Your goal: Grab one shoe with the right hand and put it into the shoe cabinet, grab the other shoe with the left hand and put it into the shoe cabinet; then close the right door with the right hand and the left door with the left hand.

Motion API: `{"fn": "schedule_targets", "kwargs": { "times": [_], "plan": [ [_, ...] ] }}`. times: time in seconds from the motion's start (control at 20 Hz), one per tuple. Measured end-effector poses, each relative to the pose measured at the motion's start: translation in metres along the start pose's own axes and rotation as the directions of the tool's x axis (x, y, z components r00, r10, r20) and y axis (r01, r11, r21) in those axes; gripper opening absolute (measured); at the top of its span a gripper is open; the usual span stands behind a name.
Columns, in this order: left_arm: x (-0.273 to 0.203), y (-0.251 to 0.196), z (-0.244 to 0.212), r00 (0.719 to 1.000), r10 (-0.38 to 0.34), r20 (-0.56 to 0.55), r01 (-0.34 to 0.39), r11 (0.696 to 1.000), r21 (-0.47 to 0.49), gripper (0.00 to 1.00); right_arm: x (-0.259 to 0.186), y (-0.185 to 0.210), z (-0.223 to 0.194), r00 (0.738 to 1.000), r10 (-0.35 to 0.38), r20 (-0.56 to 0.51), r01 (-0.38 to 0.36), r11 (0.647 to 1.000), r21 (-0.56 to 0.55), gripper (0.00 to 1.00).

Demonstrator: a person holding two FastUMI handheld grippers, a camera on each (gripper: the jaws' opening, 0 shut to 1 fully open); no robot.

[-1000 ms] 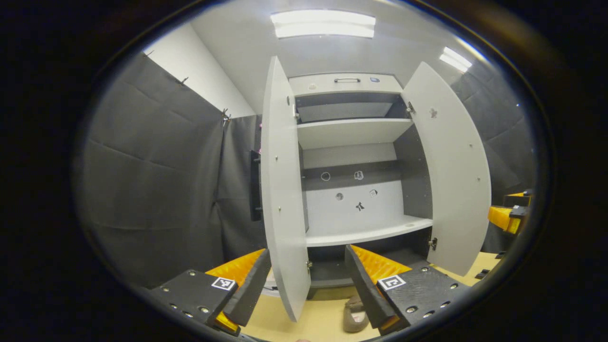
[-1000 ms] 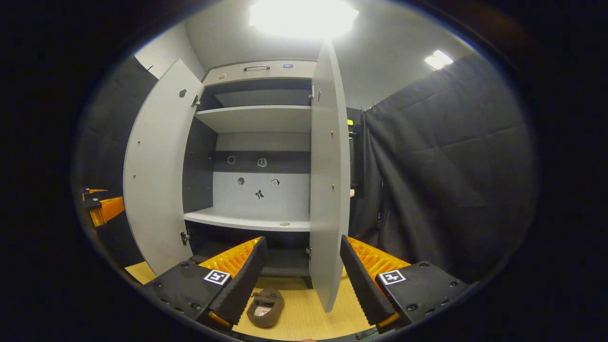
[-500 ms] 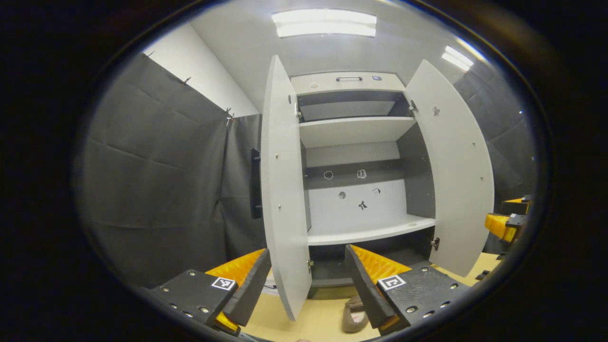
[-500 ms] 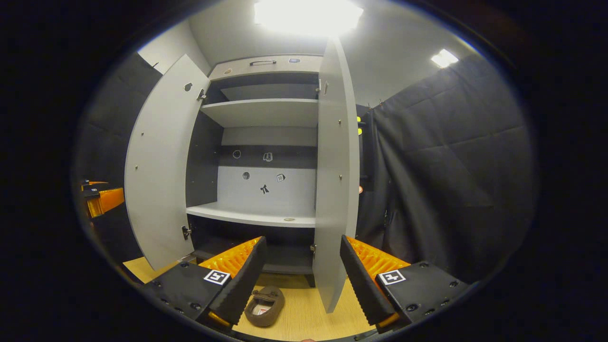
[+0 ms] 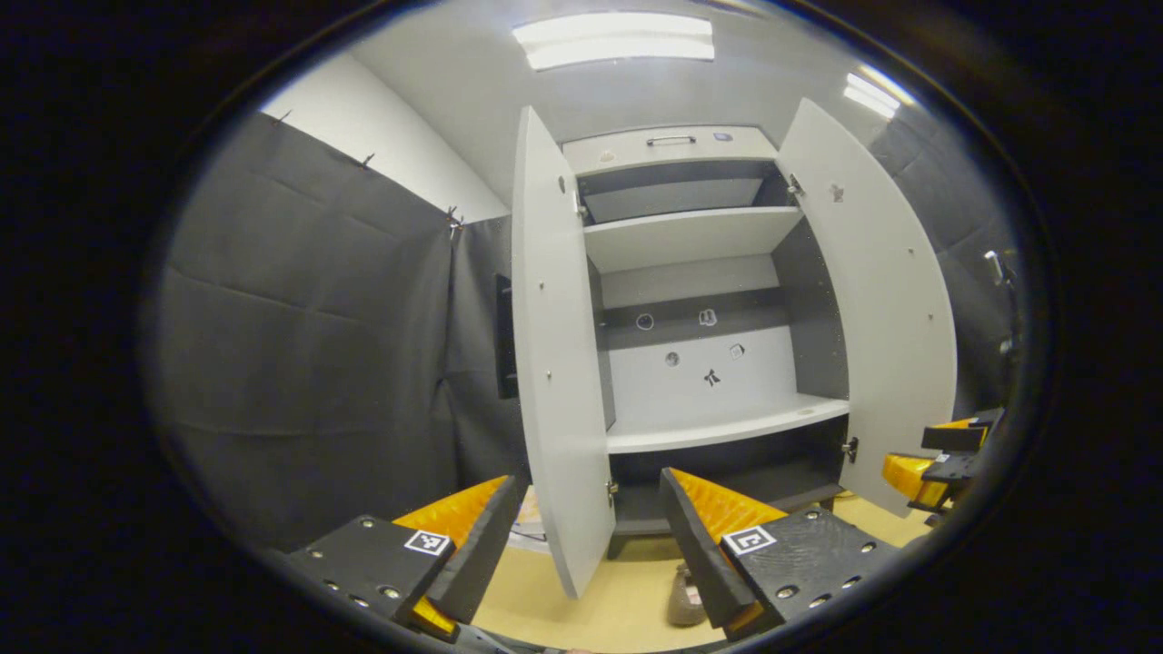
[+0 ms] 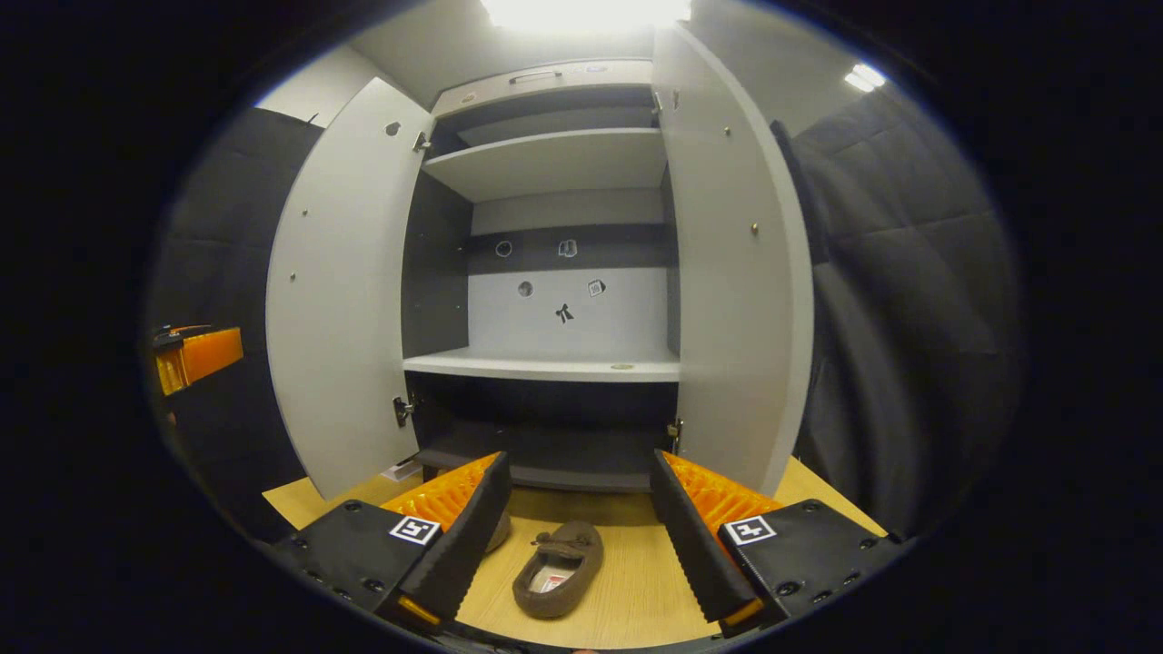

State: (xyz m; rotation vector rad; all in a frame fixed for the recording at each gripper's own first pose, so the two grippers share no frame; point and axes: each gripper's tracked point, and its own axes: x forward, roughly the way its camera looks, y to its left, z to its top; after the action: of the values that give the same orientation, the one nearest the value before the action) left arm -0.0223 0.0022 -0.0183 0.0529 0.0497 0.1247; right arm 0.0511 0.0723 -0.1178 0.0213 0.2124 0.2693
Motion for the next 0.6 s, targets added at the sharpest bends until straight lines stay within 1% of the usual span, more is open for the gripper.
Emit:
{"fn": "schedule_targets", "kwargs": {
  "times": [0.05, 0.15, 0.3, 0.4, 0.45, 0.6],
  "plan": [
    [0.001, 0.003, -0.001, 1.0, 0.012, -0.001, -0.012, 1.0, 0.0, 0.97, 0.006, 0.005, -0.01, 1.0, 0.011, -0.023, -0.012, 1.0, -0.008, 0.96],
    [-0.001, 0.016, -0.003, 0.999, 0.035, 0.003, -0.035, 0.999, 0.004, 0.97, 0.019, 0.015, -0.026, 0.997, 0.034, -0.068, -0.035, 0.999, -0.015, 0.98],
    [0.01, 0.028, -0.01, 0.999, 0.052, 0.001, -0.052, 0.999, 0.016, 0.97, 0.041, 0.025, -0.048, 0.99, 0.048, -0.131, -0.051, 0.999, -0.017, 0.98],
    [0.017, 0.035, -0.015, 0.998, 0.063, -0.008, -0.063, 0.998, 0.007, 0.97, 0.054, 0.032, -0.065, 0.982, 0.057, -0.182, -0.062, 0.998, -0.021, 0.97],
    [0.02, 0.038, -0.017, 0.998, 0.068, -0.011, -0.068, 0.998, 0.0, 0.92, 0.061, 0.036, -0.074, 0.976, 0.063, -0.207, -0.069, 0.997, -0.025, 0.97],
    [0.027, 0.044, -0.029, 0.997, 0.076, -0.033, -0.076, 0.997, -0.002, 0.92, 0.078, 0.043, -0.099, 0.957, 0.072, -0.281, -0.085, 0.996, -0.034, 0.98]
  ]
}}
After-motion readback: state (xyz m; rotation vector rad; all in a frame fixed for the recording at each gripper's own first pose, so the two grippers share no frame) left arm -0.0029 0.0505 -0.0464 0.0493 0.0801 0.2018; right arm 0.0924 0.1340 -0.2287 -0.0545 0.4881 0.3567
